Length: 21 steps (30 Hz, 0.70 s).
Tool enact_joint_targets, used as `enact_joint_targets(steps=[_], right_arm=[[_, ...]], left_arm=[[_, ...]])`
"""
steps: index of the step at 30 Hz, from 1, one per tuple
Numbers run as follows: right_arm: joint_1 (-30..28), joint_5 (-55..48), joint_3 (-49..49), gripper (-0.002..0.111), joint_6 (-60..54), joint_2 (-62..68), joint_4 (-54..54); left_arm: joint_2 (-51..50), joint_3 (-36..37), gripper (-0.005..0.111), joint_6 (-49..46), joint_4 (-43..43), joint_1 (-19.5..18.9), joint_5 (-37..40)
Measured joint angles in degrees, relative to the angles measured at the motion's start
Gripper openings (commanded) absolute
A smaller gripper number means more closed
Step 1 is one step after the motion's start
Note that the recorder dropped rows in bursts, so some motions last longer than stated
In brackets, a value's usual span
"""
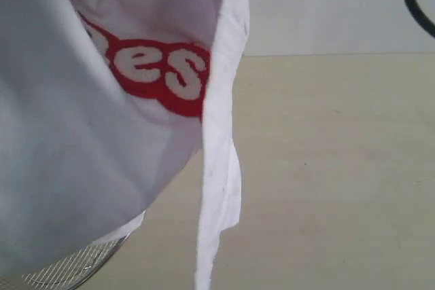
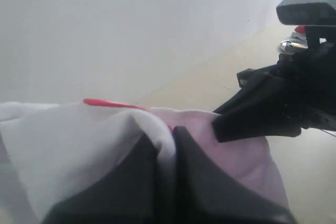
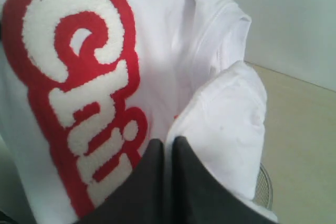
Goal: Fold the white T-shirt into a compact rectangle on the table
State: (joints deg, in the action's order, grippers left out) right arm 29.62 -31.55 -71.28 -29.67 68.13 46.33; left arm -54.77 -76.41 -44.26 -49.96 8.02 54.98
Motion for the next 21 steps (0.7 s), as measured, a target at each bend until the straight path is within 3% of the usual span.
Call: enact_joint_targets(steps=[7, 21], right_arm=[[-0.1, -0.6, 0.0, 0.0, 3.9, -2.5, -4.3], [-0.2, -0.9, 0.0, 0.0, 9.1, -3.3, -11.9]], left_arm=[[0.0, 0.0, 0.005, -0.2, -4.0, 0.0, 2.4], [-0.1, 0.0, 0.005, -2.5, -18.0, 0.0, -1.3]])
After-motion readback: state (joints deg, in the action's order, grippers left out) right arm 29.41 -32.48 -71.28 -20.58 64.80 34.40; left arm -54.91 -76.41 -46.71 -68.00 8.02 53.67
